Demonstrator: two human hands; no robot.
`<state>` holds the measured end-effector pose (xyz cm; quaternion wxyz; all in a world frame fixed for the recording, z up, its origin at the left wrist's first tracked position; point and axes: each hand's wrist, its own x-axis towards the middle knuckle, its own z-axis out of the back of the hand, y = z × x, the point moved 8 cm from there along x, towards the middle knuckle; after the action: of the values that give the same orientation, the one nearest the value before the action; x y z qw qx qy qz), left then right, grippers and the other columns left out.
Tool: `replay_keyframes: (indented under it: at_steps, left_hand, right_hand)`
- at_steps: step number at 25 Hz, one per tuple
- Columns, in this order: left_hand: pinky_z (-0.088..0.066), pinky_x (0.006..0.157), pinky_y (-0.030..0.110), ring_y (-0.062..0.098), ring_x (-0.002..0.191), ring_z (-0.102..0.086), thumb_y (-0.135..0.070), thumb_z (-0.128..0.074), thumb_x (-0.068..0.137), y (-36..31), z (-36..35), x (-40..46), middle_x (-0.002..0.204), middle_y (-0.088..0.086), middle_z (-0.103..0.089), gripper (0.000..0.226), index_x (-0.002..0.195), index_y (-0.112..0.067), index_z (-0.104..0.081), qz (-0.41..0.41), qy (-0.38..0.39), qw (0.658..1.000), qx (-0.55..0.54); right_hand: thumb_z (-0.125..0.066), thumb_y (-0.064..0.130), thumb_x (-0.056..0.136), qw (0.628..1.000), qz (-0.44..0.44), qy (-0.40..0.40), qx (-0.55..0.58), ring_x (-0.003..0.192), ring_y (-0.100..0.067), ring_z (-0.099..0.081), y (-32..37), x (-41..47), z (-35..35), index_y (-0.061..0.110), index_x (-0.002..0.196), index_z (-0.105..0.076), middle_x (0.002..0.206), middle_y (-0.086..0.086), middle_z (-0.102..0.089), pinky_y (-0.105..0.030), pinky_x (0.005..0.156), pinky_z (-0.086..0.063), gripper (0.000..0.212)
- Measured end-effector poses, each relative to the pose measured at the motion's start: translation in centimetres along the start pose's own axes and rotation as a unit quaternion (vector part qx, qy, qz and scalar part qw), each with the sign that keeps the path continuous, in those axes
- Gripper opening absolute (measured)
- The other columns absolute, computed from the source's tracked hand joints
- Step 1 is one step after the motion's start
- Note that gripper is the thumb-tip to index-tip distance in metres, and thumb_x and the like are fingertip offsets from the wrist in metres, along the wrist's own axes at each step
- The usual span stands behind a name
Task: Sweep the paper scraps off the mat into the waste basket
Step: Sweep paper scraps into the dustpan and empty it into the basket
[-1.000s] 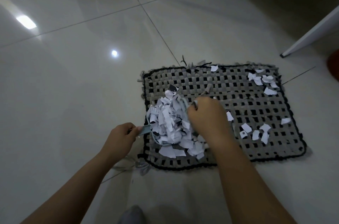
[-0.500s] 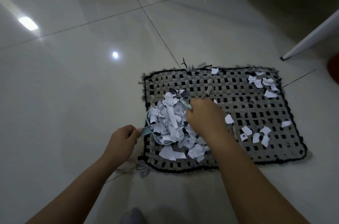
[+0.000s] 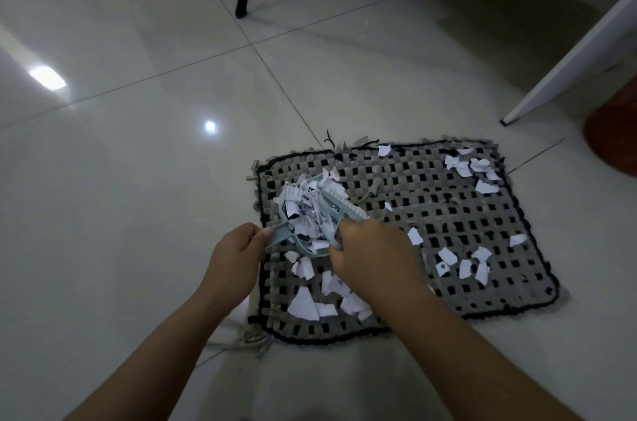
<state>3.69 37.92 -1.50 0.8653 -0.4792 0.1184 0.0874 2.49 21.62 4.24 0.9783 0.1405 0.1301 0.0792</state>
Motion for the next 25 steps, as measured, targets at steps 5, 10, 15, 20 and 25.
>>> replay_keyframes:
  at_steps: [5, 10, 15, 20, 25]
  left_hand:
    - [-0.026, 0.052, 0.029, 0.019, 0.051, -0.034, -0.025, -0.043, 0.094, -5.8, -1.5, 0.6, 0.057, 0.007, -0.040, 0.039, 0.059, -0.010, -0.039, -0.042, 0.002, 0.999, -0.010]
    - [-0.028, 0.054, 0.028, 0.019, 0.054, -0.037, -0.025, -0.043, 0.094, -13.1, -4.0, 2.3, 0.059, 0.010, -0.042, 0.036, 0.063, -0.007, -0.045, -0.086, 0.013, 0.996, -0.025]
    - [-0.030, 0.053, 0.028, 0.020, 0.049, -0.036, -0.026, -0.045, 0.093, -22.3, -9.0, 4.2, 0.055, 0.006, -0.044, 0.035, 0.065, -0.005, -0.048, -0.114, 0.047, 0.991, -0.045]
    - [-0.023, 0.048, 0.026, 0.018, 0.046, -0.029, -0.023, -0.045, 0.093, -31.7, -17.0, 5.8, 0.054, 0.007, -0.039, 0.033, 0.067, -0.003, -0.049, -0.121, 0.100, 0.983, -0.091]
    - [-0.021, 0.048, 0.028, 0.019, 0.049, -0.030, -0.025, -0.048, 0.091, -42.0, -27.7, 6.5, 0.061, 0.012, -0.041, 0.029, 0.071, -0.004, -0.053, -0.153, 0.127, 0.974, -0.112]
  right_hand:
    - [-0.039, 0.023, 0.096, 0.994, 0.053, -0.031, -0.088, 0.053, -0.022, -0.039, -2.6, -0.7, 4.8, 0.012, 0.082, -0.049, 0.064, -0.005, -0.049, -0.026, 0.052, -0.030, 0.021]
    - [-0.055, 0.018, 0.085, 0.977, 0.086, -0.114, -0.161, 0.038, -0.010, -0.015, -6.6, -1.0, 11.8, 0.019, 0.051, -0.017, 0.047, 0.005, -0.016, -0.018, 0.042, -0.010, 0.050]
    - [-0.050, 0.023, 0.082, 0.974, 0.027, -0.160, -0.156, 0.039, -0.021, -0.023, -14.0, -1.9, 19.1, 0.012, 0.054, -0.030, 0.049, 0.003, -0.016, -0.020, 0.045, -0.008, 0.036]
    - [-0.042, 0.028, 0.074, 0.956, -0.029, -0.251, -0.149, 0.049, -0.023, -0.036, -22.8, -5.0, 26.0, 0.014, 0.052, -0.033, 0.046, -0.004, -0.036, -0.018, 0.043, -0.010, 0.027]
    - [-0.049, 0.027, 0.087, 0.929, -0.155, -0.297, -0.158, 0.087, -0.035, -0.062, -35.1, -8.2, 32.8, 0.005, 0.088, -0.064, 0.094, -0.020, -0.066, -0.029, 0.062, -0.030, 0.026]
